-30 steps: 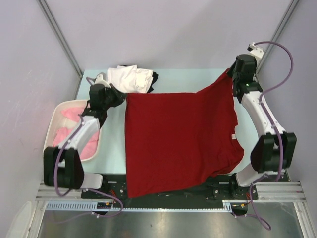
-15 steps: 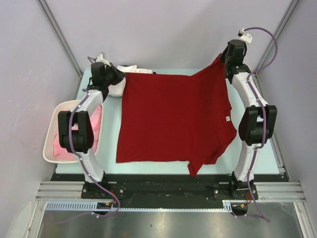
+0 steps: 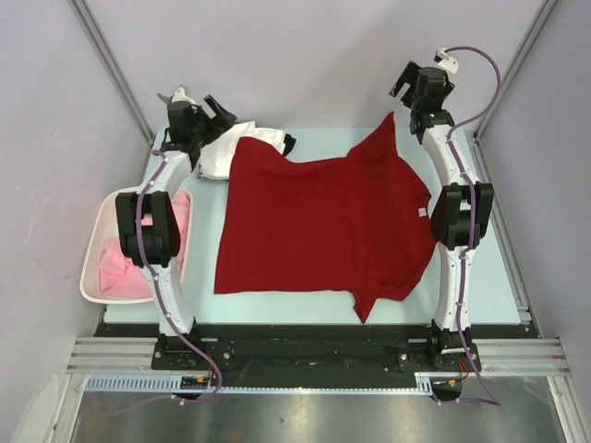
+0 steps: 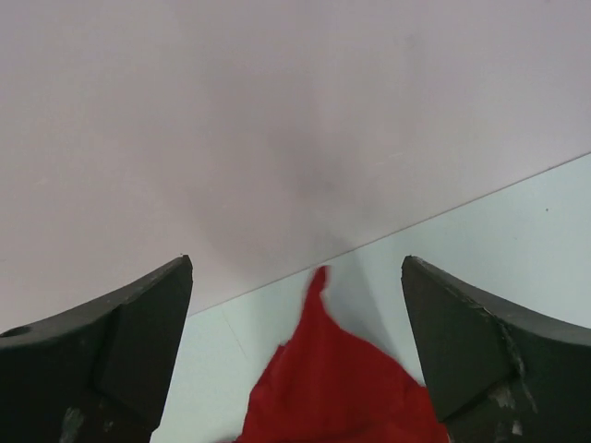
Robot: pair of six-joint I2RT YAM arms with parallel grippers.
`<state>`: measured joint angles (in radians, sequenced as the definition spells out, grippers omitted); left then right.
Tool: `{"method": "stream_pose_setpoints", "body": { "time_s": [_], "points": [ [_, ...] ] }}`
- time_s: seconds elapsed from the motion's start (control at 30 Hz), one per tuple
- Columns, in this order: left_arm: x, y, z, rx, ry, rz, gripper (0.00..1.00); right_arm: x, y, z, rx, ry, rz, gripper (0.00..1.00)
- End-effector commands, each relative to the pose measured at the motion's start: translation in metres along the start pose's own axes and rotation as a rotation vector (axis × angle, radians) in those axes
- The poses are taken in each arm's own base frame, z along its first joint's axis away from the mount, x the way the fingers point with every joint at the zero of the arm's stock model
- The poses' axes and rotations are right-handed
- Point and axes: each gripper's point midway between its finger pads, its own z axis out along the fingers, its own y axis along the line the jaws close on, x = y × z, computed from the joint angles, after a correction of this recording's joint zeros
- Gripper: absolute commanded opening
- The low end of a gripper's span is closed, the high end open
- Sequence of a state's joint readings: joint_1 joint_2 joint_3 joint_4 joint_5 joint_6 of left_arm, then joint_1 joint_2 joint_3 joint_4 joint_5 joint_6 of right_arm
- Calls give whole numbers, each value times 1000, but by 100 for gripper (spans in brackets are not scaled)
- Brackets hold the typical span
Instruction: Fold and stack the t-shirts
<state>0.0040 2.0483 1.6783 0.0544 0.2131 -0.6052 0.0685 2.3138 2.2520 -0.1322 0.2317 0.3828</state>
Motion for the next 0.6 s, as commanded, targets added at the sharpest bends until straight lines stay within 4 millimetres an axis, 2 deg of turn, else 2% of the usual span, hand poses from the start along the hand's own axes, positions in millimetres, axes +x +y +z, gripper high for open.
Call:
{"method": "stream_pose_setpoints", "body": {
  "time_s": [0.0,0.03,0.07,0.1,0.13,0.17,0.2,0.23,0.27,0.3,0.33,0.37,0.4,0.43,0.47,0.5,0.53,0.57],
  "points": [
    [-76,12,-38,-108,-204,-40,100,-104,23,-43,-39,-187,55,100],
    [-97,-4,-65,-102,-264,-39,100,-116,25,-56,-44,-201,62,100],
    [-97,-6,-77,-93,-268,-85,100,-102,16,-66,-20,-166,64,100],
    [-76,2,-83,-97,-233,-110,100,-110,19,-82,-31,-186,79,100],
    [-84,-15,-110,-67,-257,-119,100,-153,30,-131,-67,-261,106,100],
    [-71,-23,-120,-50,-237,-131,100,-117,16,-136,-38,-183,80,100],
    [-37,-10,-127,-64,-190,-148,100,-111,23,-156,-44,-160,67,100],
    [-37,-27,-153,-24,-213,-165,100,-127,21,-193,-33,-184,80,100],
    [-19,-31,-162,-7,-182,-176,100,-86,7,-204,13,-66,49,99],
    [20,-15,-168,-31,-115,-198,100,-70,0,-220,28,-19,37,100],
    [23,-24,-189,1,-127,-210,100,-68,3,-249,15,-1,37,100],
    [46,-35,-197,23,-89,-197,100,-44,-7,-267,39,78,5,100],
    [82,-19,-205,-19,-28,-194,100,-5,-22,-277,72,168,-24,100],
    [86,-26,-222,1,-41,-170,100,15,-18,-294,56,230,-42,100],
    [101,-28,-231,3,-16,-160,100,26,-24,-320,50,272,-60,100],
    [123,-19,-246,-18,25,-158,100,55,-28,-334,55,339,-81,100],
    [135,-16,-253,-25,46,-156,100,72,-22,-353,32,376,-107,99],
    [150,-11,-261,-40,85,-147,100,82,-27,-374,27,413,-120,98]
  ]
}}
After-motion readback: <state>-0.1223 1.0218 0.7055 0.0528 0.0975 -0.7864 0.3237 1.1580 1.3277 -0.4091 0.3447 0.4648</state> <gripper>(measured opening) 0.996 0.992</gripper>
